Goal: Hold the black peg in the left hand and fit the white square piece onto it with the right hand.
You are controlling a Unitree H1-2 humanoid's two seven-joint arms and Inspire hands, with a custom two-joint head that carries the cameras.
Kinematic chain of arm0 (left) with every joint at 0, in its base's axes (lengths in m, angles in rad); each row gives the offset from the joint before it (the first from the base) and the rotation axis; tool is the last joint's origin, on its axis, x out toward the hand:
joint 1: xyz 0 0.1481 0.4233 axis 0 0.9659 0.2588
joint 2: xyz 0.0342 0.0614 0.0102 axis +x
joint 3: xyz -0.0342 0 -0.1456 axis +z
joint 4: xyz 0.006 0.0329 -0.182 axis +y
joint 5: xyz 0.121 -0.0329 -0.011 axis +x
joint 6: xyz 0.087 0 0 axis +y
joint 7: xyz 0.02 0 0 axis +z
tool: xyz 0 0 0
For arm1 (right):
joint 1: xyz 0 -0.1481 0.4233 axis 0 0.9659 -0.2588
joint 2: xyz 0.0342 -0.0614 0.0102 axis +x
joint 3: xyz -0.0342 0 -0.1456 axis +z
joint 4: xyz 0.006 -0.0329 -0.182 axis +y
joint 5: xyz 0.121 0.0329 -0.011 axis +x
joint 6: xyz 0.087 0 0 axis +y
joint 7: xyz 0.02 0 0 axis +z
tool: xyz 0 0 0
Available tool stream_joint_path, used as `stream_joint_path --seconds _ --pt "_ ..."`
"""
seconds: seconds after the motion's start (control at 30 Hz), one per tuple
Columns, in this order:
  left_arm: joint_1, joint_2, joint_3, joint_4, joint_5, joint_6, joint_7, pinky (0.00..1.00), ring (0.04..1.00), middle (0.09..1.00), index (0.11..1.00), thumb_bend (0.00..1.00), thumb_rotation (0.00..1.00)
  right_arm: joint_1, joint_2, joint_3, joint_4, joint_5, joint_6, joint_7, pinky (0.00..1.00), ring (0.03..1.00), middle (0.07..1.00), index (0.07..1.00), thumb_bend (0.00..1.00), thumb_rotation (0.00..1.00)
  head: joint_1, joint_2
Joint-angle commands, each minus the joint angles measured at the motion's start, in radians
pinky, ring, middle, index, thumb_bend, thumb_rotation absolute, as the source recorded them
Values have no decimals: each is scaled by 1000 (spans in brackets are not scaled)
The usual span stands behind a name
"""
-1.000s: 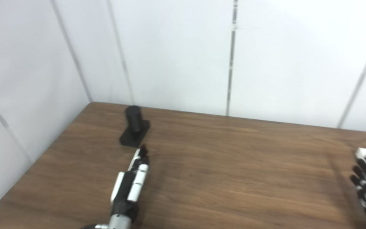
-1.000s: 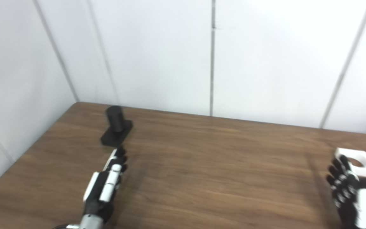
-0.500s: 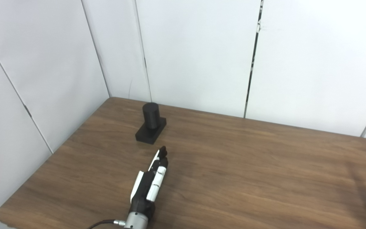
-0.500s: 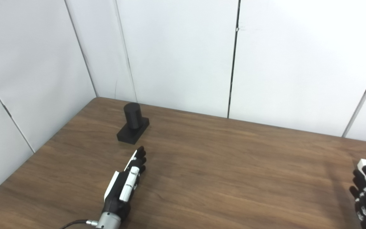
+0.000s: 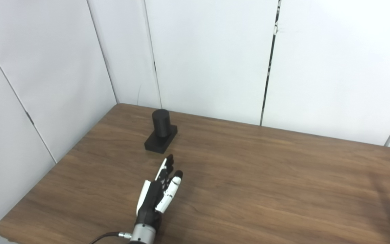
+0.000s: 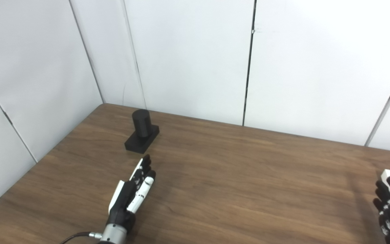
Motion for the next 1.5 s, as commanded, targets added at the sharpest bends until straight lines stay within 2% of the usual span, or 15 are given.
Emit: stream_joint_path --seconds 0.0,0.13,0.27,0.37,0.43,0.5,0.67,0.73,0.87,1.0,1.17,1.27,1.47 --pt "-54 15 10 -54 38 22 26 1000 1000 1000 1000 506 623 39 14 3 51 12 -41 12 1000 995 962 987 722 1000 -3 8" --pt "-77 36 17 -108 107 102 35 1000 1000 1000 1000 554 663 41 23 6 49 12 -37 5 1000 995 958 981 731 1000 -13 10" --pt "-96 49 31 -145 110 144 33 1000 1000 1000 1000 543 604 38 25 15 56 10 -45 13 1000 995 952 974 721 1000 -23 13" --pt "-109 66 33 -159 138 174 33 1000 1000 1000 1000 559 548 26 17 19 80 29 -66 41 1000 1000 986 997 827 1000 -25 13" --pt "-118 82 26 -165 193 211 37 1000 1000 1000 1000 578 558 20 16 15 92 39 -76 49 1000 998 988 999 845 1000 -28 14" --pt "-130 95 20 -173 256 274 40 990 979 995 1000 617 628 16 20 7 103 44 -86 51 989 977 978 992 848 1000 -28 14" --pt "-173 128 16 -154 387 379 1 943 983 1000 1000 636 698 17 24 0 99 50 -89 51 965 967 964 978 855 1000 -32 17" --pt "-191 124 26 -136 456 387 -19 936 997 1000 1000 658 694 19 22 1 95 50 -90 50 961 963 957 970 852 1000 -33 18" --pt "-216 147 0 -81 608 387 9 995 1000 1000 967 737 643 22 19 1 87 56 -88 54 981 972 952 961 831 1000 -33 19" --pt "-241 145 -2 -34 755 387 2 1000 1000 1000 949 797 638 25 11 3 81 53 -86 55 998 980 953 950 811 1000 -34 23" --pt "-270 152 3 16 953 387 -74 1000 1000 1000 914 818 699 27 6 3 72 53 -76 53 1000 995 957 936 793 1000 -44 26" --pt "-289 142 22 44 1020 387 -108 1000 1000 1000 889 820 674 28 3 5 66 53 -68 54 1000 1000 965 936 795 1000 -45 27" --pt "-317 121 52 92 1090 387 -129 1000 1000 1000 878 845 666 35 -3 8 43 52 -49 47 1000 1000 962 925 790 1000 -48 29"
